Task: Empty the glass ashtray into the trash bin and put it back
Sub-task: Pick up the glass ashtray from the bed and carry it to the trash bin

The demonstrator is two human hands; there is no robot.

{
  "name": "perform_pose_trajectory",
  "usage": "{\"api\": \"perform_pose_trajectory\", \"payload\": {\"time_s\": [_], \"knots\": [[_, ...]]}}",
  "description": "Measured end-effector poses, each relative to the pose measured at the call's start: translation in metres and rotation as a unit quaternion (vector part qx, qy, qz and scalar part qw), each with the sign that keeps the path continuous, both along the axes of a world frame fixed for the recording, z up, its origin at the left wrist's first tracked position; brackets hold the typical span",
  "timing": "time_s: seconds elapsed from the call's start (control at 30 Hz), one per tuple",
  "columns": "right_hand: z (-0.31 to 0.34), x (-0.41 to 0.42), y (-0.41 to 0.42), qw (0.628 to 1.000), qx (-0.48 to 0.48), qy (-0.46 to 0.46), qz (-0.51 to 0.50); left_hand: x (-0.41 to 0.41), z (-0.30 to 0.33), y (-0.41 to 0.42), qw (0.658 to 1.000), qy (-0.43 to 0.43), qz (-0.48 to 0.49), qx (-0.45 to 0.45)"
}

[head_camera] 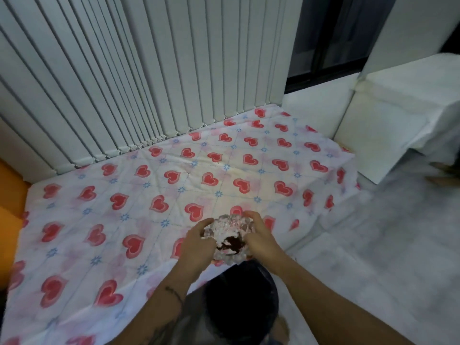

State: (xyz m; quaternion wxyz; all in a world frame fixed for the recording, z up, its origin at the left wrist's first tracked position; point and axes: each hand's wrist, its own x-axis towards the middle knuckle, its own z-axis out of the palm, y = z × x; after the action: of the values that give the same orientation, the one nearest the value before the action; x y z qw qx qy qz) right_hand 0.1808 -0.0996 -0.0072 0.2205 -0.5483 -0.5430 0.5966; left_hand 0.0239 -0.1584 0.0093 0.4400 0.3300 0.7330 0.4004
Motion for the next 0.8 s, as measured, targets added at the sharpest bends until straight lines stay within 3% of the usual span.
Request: {"api": "perform_pose_trajectory", "payload": {"time_s": [0.17, 0.53, 0.8], "knots": [[-0.006, 0.005, -0.041, 0.998, -0.062, -0.018, -0.02, -0.004, -0.013, -0.043, 1.0, -0.007, -0.023, -0.015], [-0.05, 0.051, -0.085, 0.97, -0.227, 0.064, -0.051, 0.021, -0.065, -0.07, 0.988, -0.1, -0.072, -0.092], [-0.142, 0.071, -0.083, 0.955, -0.281, 0.084, -0.042, 0.036, -0.171, -0.07, 0.982, -0.066, -0.109, -0.137]]}}
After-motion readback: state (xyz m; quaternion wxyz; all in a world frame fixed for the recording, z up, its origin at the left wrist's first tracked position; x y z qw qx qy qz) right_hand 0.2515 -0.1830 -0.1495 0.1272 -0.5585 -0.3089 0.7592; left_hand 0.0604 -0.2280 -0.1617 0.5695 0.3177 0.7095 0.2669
